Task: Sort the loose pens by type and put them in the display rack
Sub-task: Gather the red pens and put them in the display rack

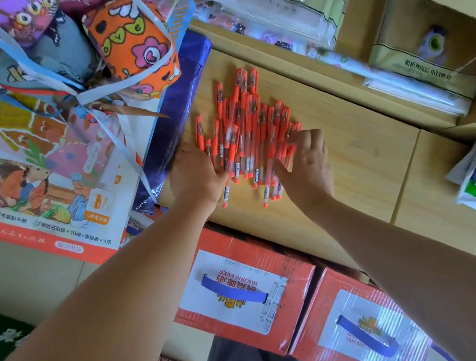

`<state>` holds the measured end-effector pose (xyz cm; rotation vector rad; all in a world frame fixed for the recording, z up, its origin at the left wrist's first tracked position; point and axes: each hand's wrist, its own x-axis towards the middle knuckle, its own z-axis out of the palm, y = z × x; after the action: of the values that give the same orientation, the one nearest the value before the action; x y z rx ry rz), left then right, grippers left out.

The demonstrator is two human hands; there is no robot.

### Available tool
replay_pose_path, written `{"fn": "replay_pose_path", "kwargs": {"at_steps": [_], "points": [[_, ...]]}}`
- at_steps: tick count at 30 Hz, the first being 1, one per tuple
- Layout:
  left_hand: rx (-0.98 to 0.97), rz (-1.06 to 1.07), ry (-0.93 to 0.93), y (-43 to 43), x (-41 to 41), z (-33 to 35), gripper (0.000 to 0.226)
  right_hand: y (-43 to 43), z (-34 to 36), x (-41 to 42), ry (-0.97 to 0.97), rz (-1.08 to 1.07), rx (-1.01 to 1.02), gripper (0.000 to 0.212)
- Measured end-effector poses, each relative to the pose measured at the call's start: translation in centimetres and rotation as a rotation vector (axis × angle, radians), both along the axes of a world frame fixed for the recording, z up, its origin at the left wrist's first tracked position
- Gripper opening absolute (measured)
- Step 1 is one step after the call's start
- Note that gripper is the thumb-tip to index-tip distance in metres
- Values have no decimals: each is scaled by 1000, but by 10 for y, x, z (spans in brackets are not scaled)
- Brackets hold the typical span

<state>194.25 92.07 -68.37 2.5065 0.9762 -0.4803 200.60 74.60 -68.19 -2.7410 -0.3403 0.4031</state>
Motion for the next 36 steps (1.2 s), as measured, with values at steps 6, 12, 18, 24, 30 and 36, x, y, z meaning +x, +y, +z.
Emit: {"fn": "replay_pose_path", "kwargs": {"at_steps": [6, 12, 18, 24, 30, 36], "points": [[21, -40, 24, 6, 4, -4, 30, 10, 2, 5, 250, -189, -54, 72], [-22, 40, -63, 6, -1, 9, 28, 8, 5, 4, 333, -306, -76, 48], [-151, 56, -145, 6, -7, 10, 22, -11, 5, 4, 327, -232, -112, 24], [-209, 140, -229, -4, -10, 22, 24, -20, 14, -7, 337, -193, -34, 19], [-365, 150, -248, -23, -11, 36, 37, -37, 26, -13, 665, -253, 283, 19], [-664, 397, -292, -69, -14, 63, 26, -66, 59, -31, 656, -115, 349, 11]]}}
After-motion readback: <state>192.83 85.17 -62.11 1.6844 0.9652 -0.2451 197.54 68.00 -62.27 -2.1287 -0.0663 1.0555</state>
